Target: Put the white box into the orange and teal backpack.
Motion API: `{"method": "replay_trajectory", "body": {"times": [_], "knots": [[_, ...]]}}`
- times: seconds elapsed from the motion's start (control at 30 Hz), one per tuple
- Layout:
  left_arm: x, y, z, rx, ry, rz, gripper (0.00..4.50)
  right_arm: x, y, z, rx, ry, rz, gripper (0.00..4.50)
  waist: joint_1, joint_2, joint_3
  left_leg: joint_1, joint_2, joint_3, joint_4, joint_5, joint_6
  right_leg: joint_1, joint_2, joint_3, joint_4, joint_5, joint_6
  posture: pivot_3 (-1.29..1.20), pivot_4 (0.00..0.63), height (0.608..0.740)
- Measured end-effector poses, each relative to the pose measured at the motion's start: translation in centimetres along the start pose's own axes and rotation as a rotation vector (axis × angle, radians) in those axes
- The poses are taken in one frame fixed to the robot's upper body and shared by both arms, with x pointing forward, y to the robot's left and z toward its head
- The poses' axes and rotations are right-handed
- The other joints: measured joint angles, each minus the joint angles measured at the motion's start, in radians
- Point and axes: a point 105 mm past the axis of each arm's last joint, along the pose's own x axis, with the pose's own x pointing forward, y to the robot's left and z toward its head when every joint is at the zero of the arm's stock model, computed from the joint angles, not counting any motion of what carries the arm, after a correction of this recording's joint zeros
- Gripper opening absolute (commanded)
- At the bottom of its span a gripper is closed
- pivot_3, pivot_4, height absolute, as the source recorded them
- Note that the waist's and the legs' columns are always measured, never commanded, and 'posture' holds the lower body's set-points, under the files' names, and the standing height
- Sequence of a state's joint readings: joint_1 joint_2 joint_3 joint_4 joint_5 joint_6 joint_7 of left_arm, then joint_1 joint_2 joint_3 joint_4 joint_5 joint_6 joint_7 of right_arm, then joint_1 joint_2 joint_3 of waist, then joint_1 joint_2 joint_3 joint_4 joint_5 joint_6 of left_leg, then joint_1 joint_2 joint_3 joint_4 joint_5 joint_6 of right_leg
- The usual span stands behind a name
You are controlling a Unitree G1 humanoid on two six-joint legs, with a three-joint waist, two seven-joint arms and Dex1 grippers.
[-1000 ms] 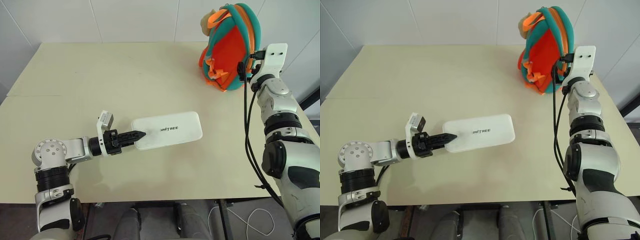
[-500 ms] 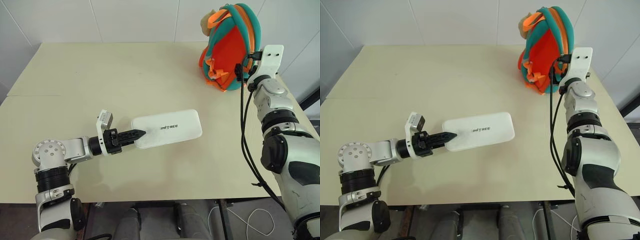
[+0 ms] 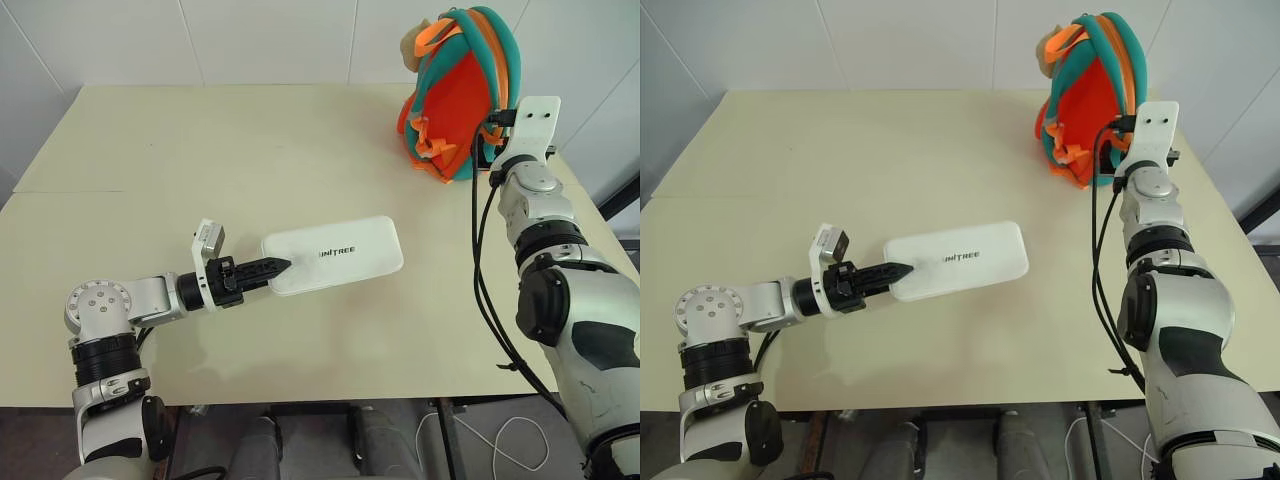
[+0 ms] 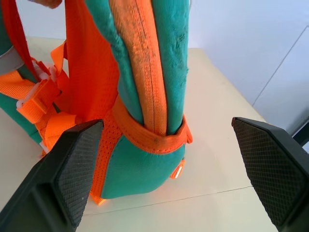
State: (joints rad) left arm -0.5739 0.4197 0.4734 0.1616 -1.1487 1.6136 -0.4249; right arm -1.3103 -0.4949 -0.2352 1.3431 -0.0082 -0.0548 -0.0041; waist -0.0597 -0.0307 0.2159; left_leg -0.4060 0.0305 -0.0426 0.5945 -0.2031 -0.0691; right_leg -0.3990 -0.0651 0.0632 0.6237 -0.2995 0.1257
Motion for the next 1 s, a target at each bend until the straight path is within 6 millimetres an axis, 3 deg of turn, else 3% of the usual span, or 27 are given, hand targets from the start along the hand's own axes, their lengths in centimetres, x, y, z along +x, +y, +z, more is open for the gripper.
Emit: {"method": "replay_trajectory", "body": {"times": [0.3,0.47,0.77,1.0], "knots": [[0.1,0.1,0.0,-0.002,-0.003,0.008,1.24,0.0,-0.4,-0.2,0.006,0.007,-0.042,4.50,0.000,0.000,0.000,0.000,0.000,0.000,0.000,0.000,0.000,0.000,0.000,0.000,0.000,0.000,0.000,0.00,0.150,0.740],[0.1,0.1,0.0,-0.002,-0.003,0.010,1.24,0.0,0.0,-0.4,0.046,0.011,-0.032,3.09,0.000,0.000,0.000,0.000,0.000,0.000,0.000,0.000,0.000,0.000,0.000,0.000,0.000,0.000,0.000,0.00,0.150,0.740],[0.1,0.2,0.1,0.001,-0.009,0.011,1.24,0.0,1.1,-0.3,0.112,0.009,0.042,0.10,0.000,0.000,0.000,0.000,0.000,0.000,0.000,0.000,0.000,0.000,0.000,0.000,0.000,0.000,0.000,0.00,0.150,0.740],[0.1,0.1,0.2,0.005,-0.013,0.011,1.24,0.0,1.0,-0.2,0.126,0.006,0.041,0.00,0.000,0.000,0.000,0.000,0.000,0.000,0.000,0.000,0.000,0.000,0.000,0.000,0.000,0.000,0.000,0.00,0.150,0.740]]}}
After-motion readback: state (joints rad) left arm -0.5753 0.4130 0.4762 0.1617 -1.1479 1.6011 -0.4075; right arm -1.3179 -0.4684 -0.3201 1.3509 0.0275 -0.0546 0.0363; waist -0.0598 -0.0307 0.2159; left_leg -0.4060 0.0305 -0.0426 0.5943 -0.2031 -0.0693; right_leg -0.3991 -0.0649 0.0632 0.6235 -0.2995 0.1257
